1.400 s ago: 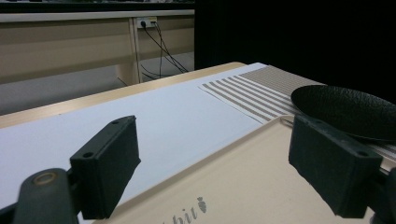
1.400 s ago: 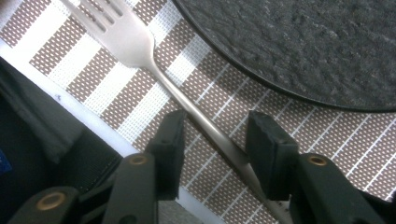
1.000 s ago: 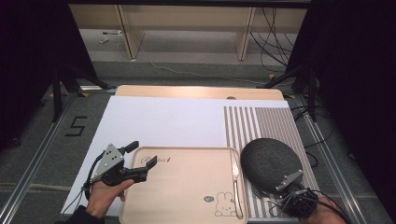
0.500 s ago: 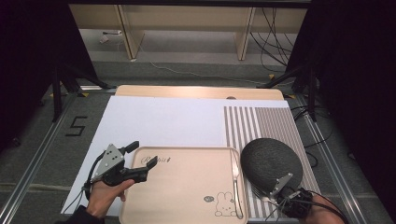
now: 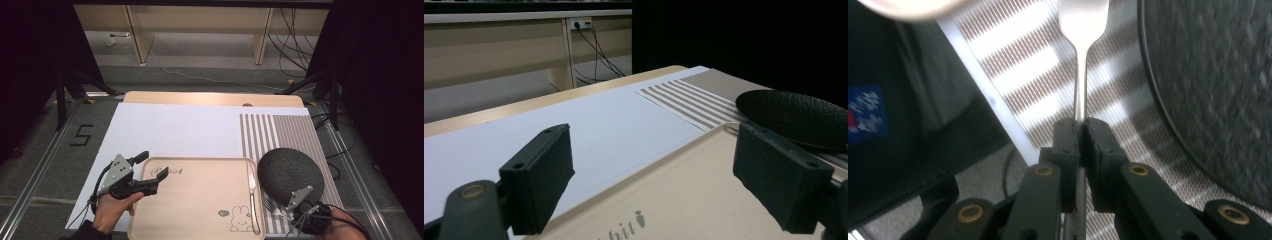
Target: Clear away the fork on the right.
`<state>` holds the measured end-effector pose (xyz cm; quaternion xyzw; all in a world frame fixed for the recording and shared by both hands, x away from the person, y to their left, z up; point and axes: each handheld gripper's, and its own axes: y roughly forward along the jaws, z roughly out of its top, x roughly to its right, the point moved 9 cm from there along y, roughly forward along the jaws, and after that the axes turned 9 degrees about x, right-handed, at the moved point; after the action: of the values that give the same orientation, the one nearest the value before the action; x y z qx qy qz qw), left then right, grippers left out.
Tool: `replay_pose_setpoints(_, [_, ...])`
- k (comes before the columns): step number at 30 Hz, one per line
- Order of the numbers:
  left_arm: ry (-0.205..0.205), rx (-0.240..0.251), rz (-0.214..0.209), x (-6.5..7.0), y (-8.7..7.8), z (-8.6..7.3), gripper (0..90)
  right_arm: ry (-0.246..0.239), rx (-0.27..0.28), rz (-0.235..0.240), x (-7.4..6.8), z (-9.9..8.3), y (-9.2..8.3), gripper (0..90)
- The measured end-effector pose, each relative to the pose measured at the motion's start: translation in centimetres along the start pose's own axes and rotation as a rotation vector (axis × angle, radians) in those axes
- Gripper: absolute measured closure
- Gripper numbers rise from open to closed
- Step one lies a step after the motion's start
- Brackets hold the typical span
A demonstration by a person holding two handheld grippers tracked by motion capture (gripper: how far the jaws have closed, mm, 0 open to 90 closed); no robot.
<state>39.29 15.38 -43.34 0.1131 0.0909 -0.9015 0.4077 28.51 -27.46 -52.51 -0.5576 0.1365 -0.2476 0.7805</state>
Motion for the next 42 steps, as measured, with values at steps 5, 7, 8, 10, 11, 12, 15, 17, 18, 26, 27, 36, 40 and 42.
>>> replay_pose_setpoints(5, [0.0, 0.001, 0.002, -0.1, 0.0, 0.0, 15.9, 0.017, 0.097, 0.035, -0.6, 1.8, -0.6, 84.4])
replay_pose_setpoints(7, [-0.001, 0.001, 0.0, 0.0, 0.0, 0.0, 15.9, 0.017, 0.138, 0.043, -0.7, 2.6, -0.7, 84.4])
replay_pose_setpoints(8, [-0.001, 0.001, 0.001, 0.0, 0.0, 0.0, 15.9, 0.032, 0.147, 0.046, -0.8, 2.9, -0.7, 84.4])
replay_pose_setpoints(10, [-0.001, 0.002, 0.001, 0.0, 0.0, 0.0, 15.9, 0.041, 0.173, 0.052, -0.8, 3.5, -0.7, 84.4])
replay_pose_setpoints(11, [0.002, -0.001, 0.001, -0.1, 0.0, 0.0, 15.9, 0.053, 0.177, 0.058, -0.9, 3.7, -0.8, 84.5])
replay_pose_setpoints(12, [0.001, -0.001, 0.001, -0.1, 0.0, 0.0, 15.9, 0.06, 0.192, 0.064, -1.0, 4.1, -0.8, 84.5])
replay_pose_setpoints(15, [0.001, 0.0, 0.003, -0.1, 0.0, 0.0, 15.9, 0.077, 0.219, 0.078, -1.2, 5.1, -0.8, 84.5])
replay_pose_setpoints(17, [0.001, -0.002, 0.001, 0.0, 0.0, 0.0, 15.9, 0.082, 0.238, 0.081, -1.2, 5.6, -0.8, 84.5])
replay_pose_setpoints(18, [0.0, 0.0, 0.0, 0.0, 0.0, 0.0, 15.9, 0.092, 0.252, 0.089, -1.3, 6.0, -0.8, 84.5])
replay_pose_setpoints(26, [0.0, 0.0, 0.004, -0.1, 0.0, 0.0, 15.9, 0.146, 0.3, 0.111, -1.2, 8.0, -0.7, 84.5])
replay_pose_setpoints(27, [0.001, -0.001, 0.004, -0.1, 0.0, 0.0, 16.0, 0.149, 0.303, 0.115, -1.2, 8.3, -0.7, 84.5])
replay_pose_setpoints(36, [0.0, 0.0, 0.005, -0.1, 0.0, 0.0, 15.9, 0.168, 0.325, 0.14, -1.7, 10.9, -0.3, 84.6])
replay_pose_setpoints(40, [0.0, 0.002, 0.003, 0.0, 0.0, 0.0, 15.9, 0.157, 0.325, 0.154, -2.4, 12.1, 0.1, 84.5])
replay_pose_setpoints(42, [-0.004, 0.005, 0.004, 0.0, 0.0, 0.1, 15.9, 0.151, 0.325, 0.159, -2.7, 12.6, 0.2, 84.6])
